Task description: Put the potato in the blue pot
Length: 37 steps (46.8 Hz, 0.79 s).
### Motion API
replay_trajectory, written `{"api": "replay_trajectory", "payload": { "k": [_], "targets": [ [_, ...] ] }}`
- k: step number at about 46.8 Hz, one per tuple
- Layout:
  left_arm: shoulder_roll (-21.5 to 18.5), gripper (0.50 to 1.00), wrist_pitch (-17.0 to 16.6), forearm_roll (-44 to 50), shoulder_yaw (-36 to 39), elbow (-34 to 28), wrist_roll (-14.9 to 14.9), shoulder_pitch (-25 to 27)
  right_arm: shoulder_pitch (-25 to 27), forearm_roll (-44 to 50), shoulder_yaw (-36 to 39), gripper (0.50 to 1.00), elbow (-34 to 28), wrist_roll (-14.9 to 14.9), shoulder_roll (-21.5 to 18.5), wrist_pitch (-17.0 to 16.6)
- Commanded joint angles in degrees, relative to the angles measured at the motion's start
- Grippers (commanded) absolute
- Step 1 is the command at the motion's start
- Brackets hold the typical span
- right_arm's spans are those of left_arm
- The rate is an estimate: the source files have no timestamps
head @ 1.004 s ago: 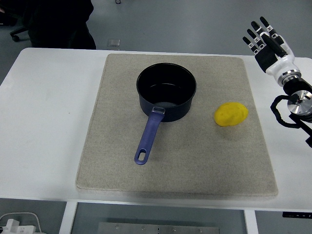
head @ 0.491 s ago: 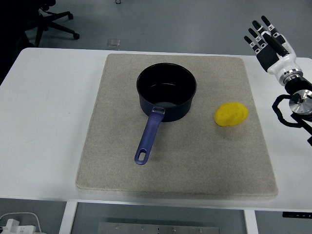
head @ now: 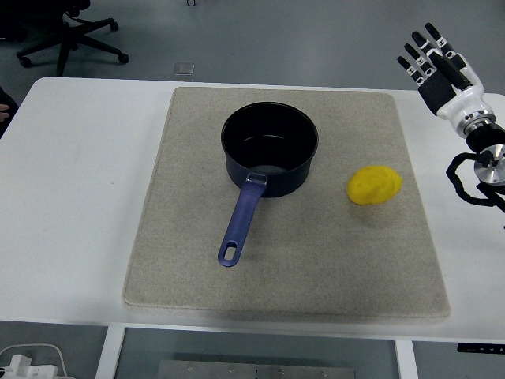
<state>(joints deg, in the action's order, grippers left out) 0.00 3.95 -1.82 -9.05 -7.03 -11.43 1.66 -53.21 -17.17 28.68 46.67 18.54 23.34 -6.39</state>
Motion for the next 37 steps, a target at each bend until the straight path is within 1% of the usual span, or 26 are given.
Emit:
{"api": "replay_trajectory", "payload": {
  "k": [1, 11, 15, 22, 27, 37],
  "targets": [
    [0.0, 0.994, 0.0, 0.1, 0.0, 0.0, 0.0, 0.0, -1.5, 0.0, -0.6, 0.944, 0.1, -0.1, 0.7, -0.1],
    [0.0, 0.994, 0.0, 0.1, 0.0, 0.0, 0.0, 0.0, -1.7, 1.8, -1.0, 0.942, 0.3, 0.1, 3.5, 0.7],
    [0.0, 0.994, 0.0, 0.1, 0.0, 0.0, 0.0, 0.0, -1.3, 4.2, -1.0, 0.942, 3.0, 0.4, 4.6, 1.2],
    [0.0, 0.994, 0.0, 0.0, 0.0, 0.0, 0.0, 0.0, -1.2, 9.9, -1.4, 0.94, 9.0, 0.5, 8.2, 3.4],
    [0.0, 0.994, 0.0, 0.1, 0.0, 0.0, 0.0, 0.0, -1.4, 13.6, -2.1, 0.94, 12.1, 0.5, 11.0, 4.0],
    [0.0, 0.994, 0.0, 0.0, 0.0, 0.0, 0.0, 0.0, -1.8, 19.4, -6.4, 0.94, 15.7, 0.5, 16.3, 4.1]
  ]
}}
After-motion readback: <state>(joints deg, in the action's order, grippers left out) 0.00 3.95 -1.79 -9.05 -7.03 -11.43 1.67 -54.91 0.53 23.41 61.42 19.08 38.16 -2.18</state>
